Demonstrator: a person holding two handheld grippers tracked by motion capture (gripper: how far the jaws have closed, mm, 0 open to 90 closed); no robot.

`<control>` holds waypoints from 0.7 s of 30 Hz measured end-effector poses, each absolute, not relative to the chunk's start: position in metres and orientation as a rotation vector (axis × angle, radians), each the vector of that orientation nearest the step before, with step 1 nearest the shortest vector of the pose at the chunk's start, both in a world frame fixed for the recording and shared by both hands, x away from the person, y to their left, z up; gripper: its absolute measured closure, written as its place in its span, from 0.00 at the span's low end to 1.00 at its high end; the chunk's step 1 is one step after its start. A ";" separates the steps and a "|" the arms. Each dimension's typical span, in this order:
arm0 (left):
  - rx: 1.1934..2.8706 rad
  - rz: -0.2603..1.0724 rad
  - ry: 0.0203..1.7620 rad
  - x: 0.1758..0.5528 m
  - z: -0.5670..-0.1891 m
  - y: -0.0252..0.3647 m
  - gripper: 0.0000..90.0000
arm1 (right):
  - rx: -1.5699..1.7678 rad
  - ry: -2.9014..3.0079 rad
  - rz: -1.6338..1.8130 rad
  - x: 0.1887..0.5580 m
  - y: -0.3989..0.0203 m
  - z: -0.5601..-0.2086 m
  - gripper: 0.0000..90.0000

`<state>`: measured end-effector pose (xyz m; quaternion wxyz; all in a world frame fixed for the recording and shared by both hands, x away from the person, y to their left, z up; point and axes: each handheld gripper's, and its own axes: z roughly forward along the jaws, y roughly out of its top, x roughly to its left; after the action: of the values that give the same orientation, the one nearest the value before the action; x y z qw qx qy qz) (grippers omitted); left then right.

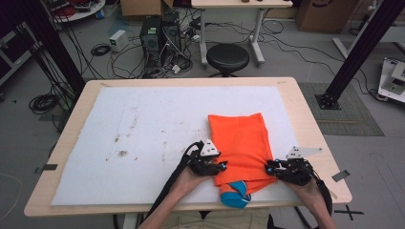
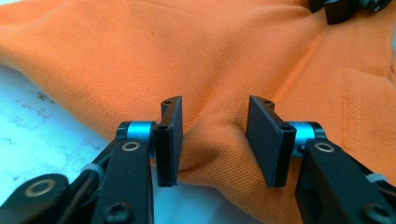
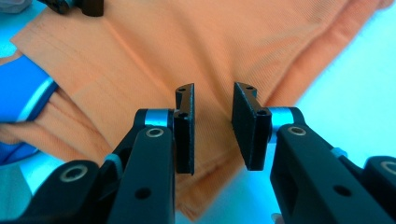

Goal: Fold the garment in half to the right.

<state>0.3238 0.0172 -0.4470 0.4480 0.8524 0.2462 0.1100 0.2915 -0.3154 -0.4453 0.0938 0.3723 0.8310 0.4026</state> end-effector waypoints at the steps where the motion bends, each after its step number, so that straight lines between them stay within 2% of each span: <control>1: 2.114 0.273 0.606 0.324 -0.446 0.017 0.62 | 1.106 2.461 1.208 0.291 -0.317 -0.446 0.79; 3: 2.104 0.274 0.599 0.324 -0.445 0.017 0.62 | 1.104 2.458 1.202 0.290 -0.318 -0.446 0.78; 6: 2.071 0.266 0.598 0.321 -0.437 0.022 0.59 | 1.117 2.446 1.198 0.289 -0.317 -0.442 0.65; 12: 2.058 0.301 0.563 0.306 -0.420 0.036 0.52 | 1.111 2.362 1.256 0.280 -0.320 -0.433 0.56; 16: 2.037 0.332 0.593 0.305 -0.412 0.057 0.44 | 1.101 2.284 1.263 0.278 -0.321 -0.429 0.38; 18: 2.014 0.361 0.615 0.306 -0.409 0.070 0.43 | 1.104 2.247 1.270 0.278 -0.321 -0.428 0.30; 21: 1.971 0.391 0.671 0.310 -0.407 0.092 0.40 | 1.101 2.200 1.277 0.278 -0.322 -0.427 0.29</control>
<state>0.3101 0.0919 -0.4068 0.4896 0.8113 0.2761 0.1611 0.2776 -0.3216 -0.4273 0.1838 0.3905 0.7801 0.4529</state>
